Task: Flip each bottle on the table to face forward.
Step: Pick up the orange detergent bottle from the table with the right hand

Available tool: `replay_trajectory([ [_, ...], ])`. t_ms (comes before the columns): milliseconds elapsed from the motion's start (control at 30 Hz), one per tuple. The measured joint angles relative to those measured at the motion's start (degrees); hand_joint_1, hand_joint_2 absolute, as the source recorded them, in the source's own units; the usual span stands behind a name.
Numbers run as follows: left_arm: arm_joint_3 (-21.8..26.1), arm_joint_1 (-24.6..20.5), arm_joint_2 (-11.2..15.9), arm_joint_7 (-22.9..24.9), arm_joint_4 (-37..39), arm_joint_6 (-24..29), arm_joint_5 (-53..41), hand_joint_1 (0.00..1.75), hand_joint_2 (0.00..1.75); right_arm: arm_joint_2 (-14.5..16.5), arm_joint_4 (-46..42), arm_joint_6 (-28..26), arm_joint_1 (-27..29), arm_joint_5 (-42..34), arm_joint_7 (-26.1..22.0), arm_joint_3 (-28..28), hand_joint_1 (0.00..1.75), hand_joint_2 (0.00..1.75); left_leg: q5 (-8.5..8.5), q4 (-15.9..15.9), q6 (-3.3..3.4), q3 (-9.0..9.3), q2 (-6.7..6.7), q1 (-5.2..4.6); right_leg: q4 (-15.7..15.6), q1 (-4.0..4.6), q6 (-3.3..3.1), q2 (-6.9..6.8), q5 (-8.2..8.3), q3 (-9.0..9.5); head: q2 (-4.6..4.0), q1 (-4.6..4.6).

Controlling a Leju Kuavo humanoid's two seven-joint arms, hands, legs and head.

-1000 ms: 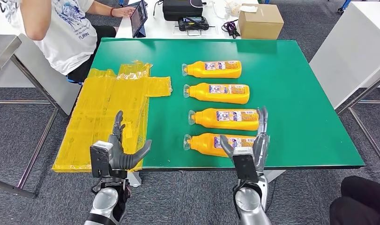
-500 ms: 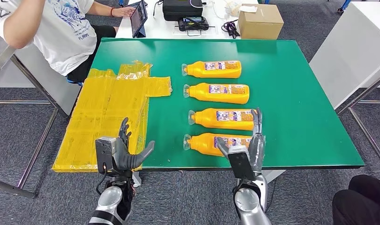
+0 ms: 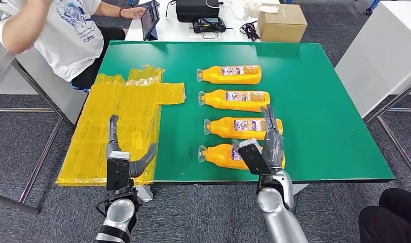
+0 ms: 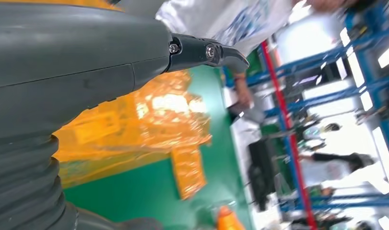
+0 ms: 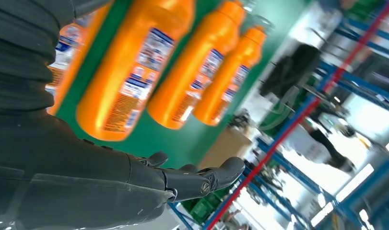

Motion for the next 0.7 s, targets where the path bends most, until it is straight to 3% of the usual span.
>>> replay_trajectory([
  [167,-0.9,-0.1,-0.1,-1.4,-2.5,1.5,2.3,0.00,1.75,0.4,-0.3,0.4,-0.8,1.1,0.3,0.9,0.00,1.75,0.00,0.0,0.00,0.00,0.01,0.00,0.0,-0.01,0.00,0.00,0.00,0.01,0.00,0.01],
  [367,-1.0,0.0,0.0,-1.0,-2.9,1.1,2.4,0.00,1.75,-2.0,5.3,11.5,-5.6,3.5,7.1,3.4,0.00,1.75,0.03,0.0,0.04,0.01,-0.02,-0.03,0.0,-0.04,0.04,-0.01,0.04,0.05,0.00,0.01],
  [500,-1.0,0.1,0.1,-0.9,-2.7,0.9,2.2,0.00,1.75,-3.7,9.8,16.6,-8.8,3.6,9.1,5.3,0.00,1.75,0.04,0.0,0.06,0.00,-0.04,-0.05,0.0,-0.05,0.06,-0.01,0.05,0.04,0.00,0.01],
  [700,-1.0,0.2,0.2,-0.8,-2.6,0.8,2.1,0.00,1.75,-5.0,12.8,17.5,-10.6,3.5,9.5,6.8,0.00,1.75,0.03,0.0,0.05,-0.02,-0.05,-0.04,0.0,-0.04,0.07,-0.01,0.04,0.01,0.00,0.01],
])
